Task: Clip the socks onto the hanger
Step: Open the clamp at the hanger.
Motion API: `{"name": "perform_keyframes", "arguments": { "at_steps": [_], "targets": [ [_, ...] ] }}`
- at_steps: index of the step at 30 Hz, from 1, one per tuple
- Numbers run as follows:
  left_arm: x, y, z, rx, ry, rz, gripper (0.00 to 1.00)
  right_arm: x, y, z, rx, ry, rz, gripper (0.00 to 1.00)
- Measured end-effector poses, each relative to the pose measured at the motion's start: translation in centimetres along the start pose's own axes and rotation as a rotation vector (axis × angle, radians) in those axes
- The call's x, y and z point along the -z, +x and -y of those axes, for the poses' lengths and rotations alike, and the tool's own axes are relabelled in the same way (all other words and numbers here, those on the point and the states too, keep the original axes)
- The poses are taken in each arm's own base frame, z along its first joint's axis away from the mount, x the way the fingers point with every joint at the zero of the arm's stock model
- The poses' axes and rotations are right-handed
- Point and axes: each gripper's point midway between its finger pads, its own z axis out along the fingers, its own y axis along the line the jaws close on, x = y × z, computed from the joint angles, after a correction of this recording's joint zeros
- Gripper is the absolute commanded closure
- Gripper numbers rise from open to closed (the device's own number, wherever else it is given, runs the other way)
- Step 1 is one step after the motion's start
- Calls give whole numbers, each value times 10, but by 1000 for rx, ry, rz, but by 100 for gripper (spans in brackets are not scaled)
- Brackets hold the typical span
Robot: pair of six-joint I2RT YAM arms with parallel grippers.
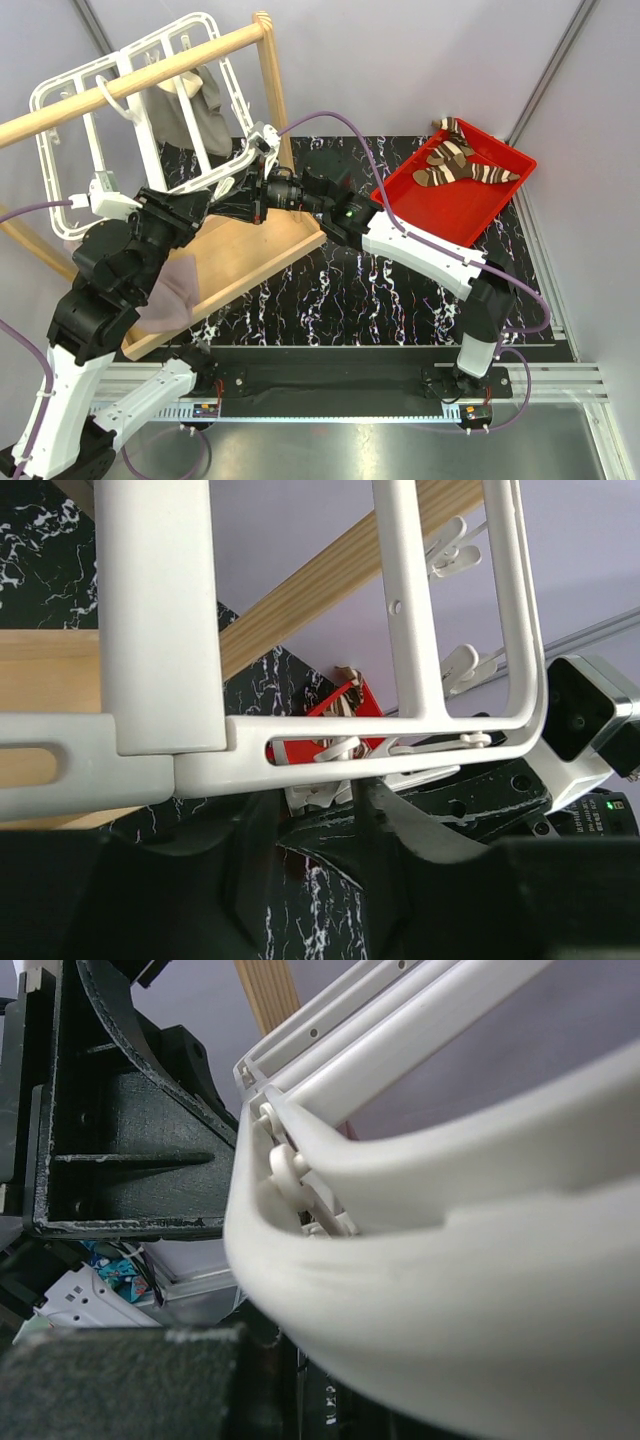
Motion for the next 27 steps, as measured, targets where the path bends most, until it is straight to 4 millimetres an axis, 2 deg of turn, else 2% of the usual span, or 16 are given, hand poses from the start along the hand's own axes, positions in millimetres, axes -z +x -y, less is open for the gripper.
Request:
{"name": "perform_keyframes", "arguments": {
  "at_steps": [1, 3, 7, 12, 14, 17, 18, 19, 20, 23, 24, 25, 27],
  "targets": [
    [-1, 0, -1, -3, -3, 3, 70, 0, 0, 1, 2, 2, 0, 100],
    [-2, 1, -2, -11, -3, 5, 71, 0, 1, 2, 6, 10, -3, 100],
    [-3, 0, -2, -32, 0, 11, 57, 0, -1, 2, 12, 13, -8, 100],
    [-4, -2, -4, -57, 3, 27, 56, 1, -3, 0, 15, 12, -14, 100],
    [-4, -3, -3, -64, 11, 35, 60, 1, -4, 0, 15, 14, -18, 100],
    [-5, -3, -1, -70, 27, 42, 75, 1, -4, 0, 17, 20, -26, 100],
    [-5, -3, 0, -74, 32, 43, 92, 1, -4, 0, 18, 21, -29, 100],
    [-5, -4, 1, -72, 37, 46, 100, 1, -4, 0, 21, 21, -30, 100],
    [-4, -4, 1, -77, 41, 48, 100, 1, -4, 0, 23, 21, -33, 100],
    [-3, -5, 2, -84, 50, 51, 100, 1, -5, -2, 31, 20, -36, 74],
    [-3, -4, 2, -86, 51, 50, 100, 1, -5, -2, 31, 21, -37, 64],
    [-4, -4, 2, -88, 50, 48, 100, 1, -5, -2, 32, 23, -39, 50],
    [-4, -5, 0, -94, 43, 52, 100, 2, 0, -2, 34, 24, -57, 37]
  ]
}}
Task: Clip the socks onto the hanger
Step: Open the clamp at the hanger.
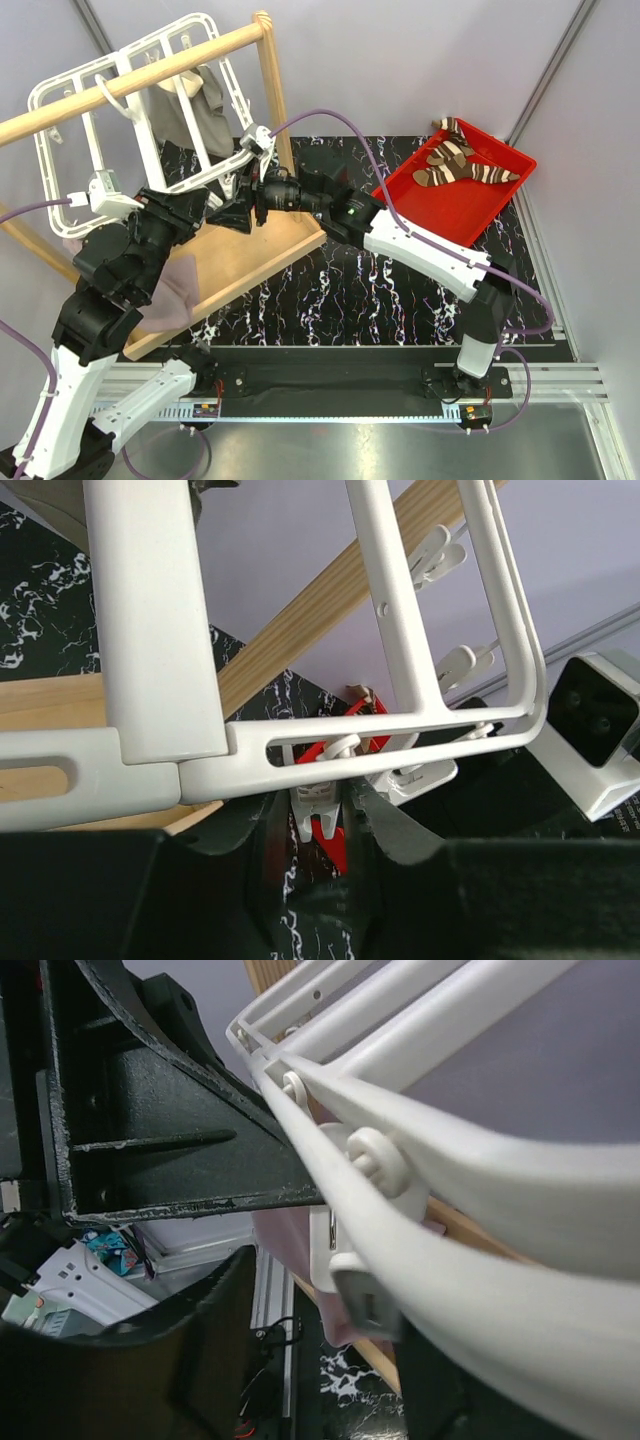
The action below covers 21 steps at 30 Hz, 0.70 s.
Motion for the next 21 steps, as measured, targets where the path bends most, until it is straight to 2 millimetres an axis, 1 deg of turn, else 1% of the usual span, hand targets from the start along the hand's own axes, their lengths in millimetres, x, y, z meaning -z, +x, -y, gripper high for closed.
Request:
{"name": "perform_keyframes", "arguments": {
  "at_steps": [1, 3, 5, 10, 11, 15, 18, 21],
  "targets": [
    [0, 0, -1, -2, -5, -1, 100, 0, 3, -1, -1, 3, -12, 32],
    [0, 0, -2, -2, -7, 0, 100, 0, 9, -2, -1, 11, -32, 29],
    [0, 1, -2, 0, -10, -2, 100, 3, 13, -2, 4, 27, -48, 28],
    [3, 4, -5, 18, -28, -24, 100, 17, 19, -7, 25, 34, -65, 30],
    [3, 4, -4, 28, -27, -26, 100, 19, 20, -9, 29, 30, -66, 33],
    [6, 4, 4, 71, -1, -43, 100, 27, 19, -22, 48, -23, -48, 39],
    [9, 6, 10, 103, 28, -64, 100, 33, 19, -32, 41, -58, -43, 39],
    [18, 5, 18, 142, 67, -77, 100, 38, 13, -39, 16, -65, -35, 34]
  ]
}}
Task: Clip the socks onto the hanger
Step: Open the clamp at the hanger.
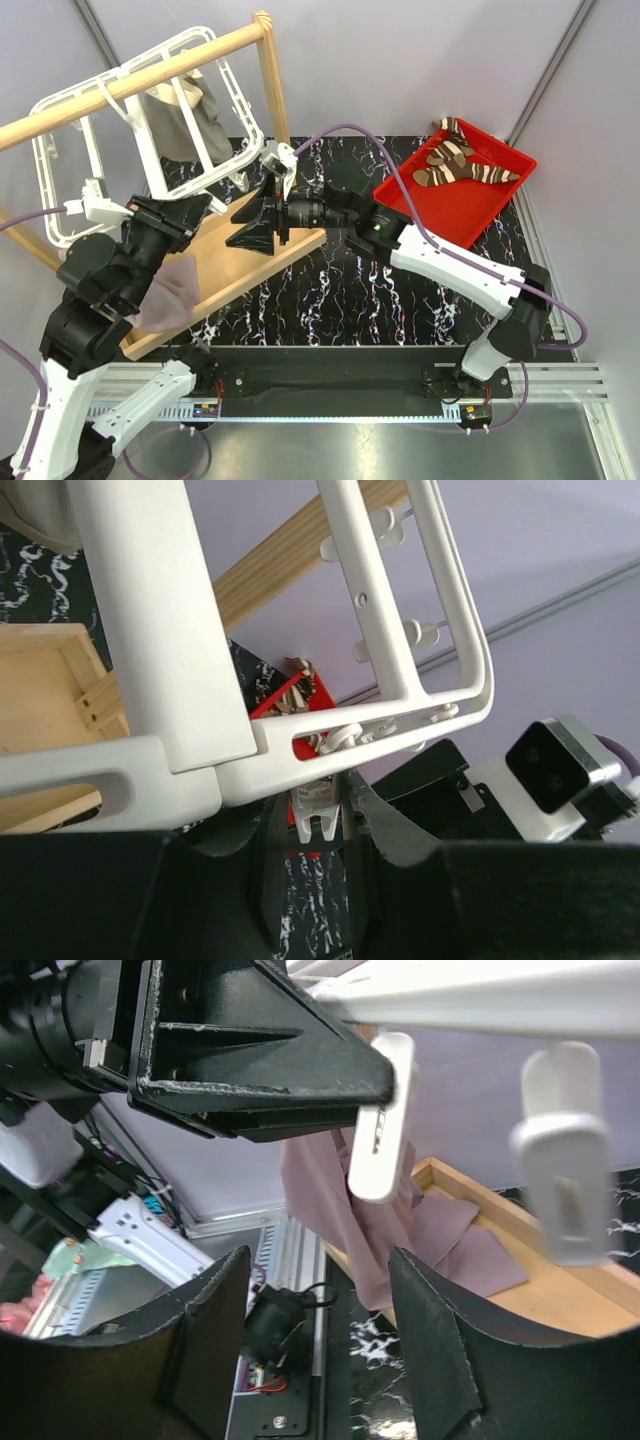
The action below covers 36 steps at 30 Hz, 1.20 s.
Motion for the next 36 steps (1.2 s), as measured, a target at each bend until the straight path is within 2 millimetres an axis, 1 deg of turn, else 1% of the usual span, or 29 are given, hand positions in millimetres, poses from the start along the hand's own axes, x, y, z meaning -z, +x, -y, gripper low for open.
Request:
{"name": "perform_keyframes", "arguments": {
  "at_steps": [2, 4, 10, 14, 16, 18, 25, 28, 29, 30, 33, 36],
  "targets": [
    [7, -1, 5, 26, 28, -3, 100, 4, -6, -6, -24, -1, 5, 28],
    [14, -3, 11, 54, 52, -4, 100, 8, -13, -12, -48, -3, 13, 27],
    [21, -4, 19, 120, 85, -16, 100, 12, -51, -29, -96, -14, 59, 28],
    [27, -4, 24, 158, 114, -24, 100, 10, -78, -41, -142, -45, 96, 31],
    [30, -5, 27, 168, 131, -23, 100, 8, -84, -42, -174, -53, 104, 33],
    [32, -6, 29, 175, 145, -24, 100, 5, -82, -41, -211, -52, 101, 33],
    [36, -8, 36, 167, 187, -19, 100, -7, -61, -28, -307, -30, 57, 33],
    [36, -8, 39, 147, 210, -17, 100, -13, -50, -21, -342, -24, 37, 36],
    [35, -7, 40, 141, 217, -16, 100, -15, -47, -19, -354, -23, 32, 41],
    [34, -7, 39, 133, 218, -15, 100, -17, -45, -17, -360, -21, 31, 43],
    [31, -5, 37, 107, 220, -12, 100, -19, -46, -15, -377, -21, 40, 43],
    [31, -4, 39, 82, 232, -14, 100, -19, -50, -17, -378, -33, 54, 44]
  ]
}}
